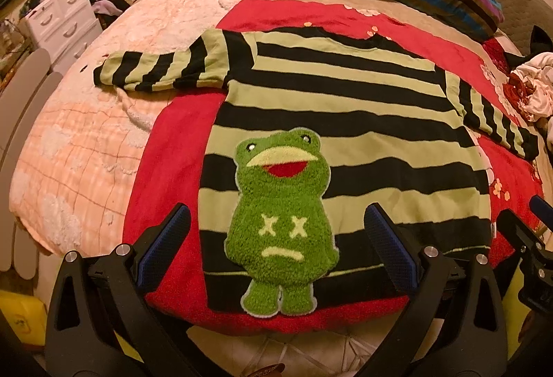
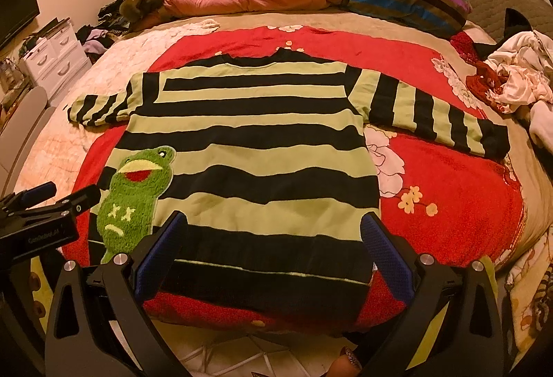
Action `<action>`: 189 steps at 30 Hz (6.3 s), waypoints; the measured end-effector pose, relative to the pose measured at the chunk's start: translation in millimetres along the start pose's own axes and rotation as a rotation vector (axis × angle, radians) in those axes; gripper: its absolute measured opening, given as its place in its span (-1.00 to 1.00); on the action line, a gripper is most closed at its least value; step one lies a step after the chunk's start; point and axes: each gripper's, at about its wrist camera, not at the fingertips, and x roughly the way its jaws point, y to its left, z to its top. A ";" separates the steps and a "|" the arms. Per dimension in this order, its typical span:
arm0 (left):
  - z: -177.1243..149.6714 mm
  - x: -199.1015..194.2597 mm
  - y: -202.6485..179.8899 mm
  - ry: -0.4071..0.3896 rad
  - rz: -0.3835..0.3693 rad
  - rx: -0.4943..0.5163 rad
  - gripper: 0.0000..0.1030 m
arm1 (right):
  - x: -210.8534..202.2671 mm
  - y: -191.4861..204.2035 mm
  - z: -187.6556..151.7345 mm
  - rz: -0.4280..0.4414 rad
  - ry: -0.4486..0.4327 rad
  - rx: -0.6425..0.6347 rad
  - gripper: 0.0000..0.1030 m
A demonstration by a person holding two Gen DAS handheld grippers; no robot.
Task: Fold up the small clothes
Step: 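Move the right tool toward the black sleeve cuff nearest it, then grasp the sleeve cuff with the right tool and fold it across the body, then open the right tool to release the folded sleeve, then grasp the other black sleeve cuff with the left tool and fold it across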
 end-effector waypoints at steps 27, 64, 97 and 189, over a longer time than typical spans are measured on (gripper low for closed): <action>60.6 61.6 -42.2 0.047 0.016 0.045 0.83 | 63.7 -42.5 47.3 -0.049 0.026 0.071 0.92; 153.8 153.1 -120.8 0.052 0.023 0.116 0.83 | 142.6 -287.2 97.8 -0.353 0.038 0.504 0.92; 103.0 191.5 -128.0 0.140 -0.049 0.163 0.83 | 128.8 -447.2 48.8 -0.227 -0.047 0.804 -0.24; 183.1 170.3 30.3 -0.068 -0.222 0.004 -0.86 | 179.8 -56.8 126.4 0.199 0.071 0.081 0.36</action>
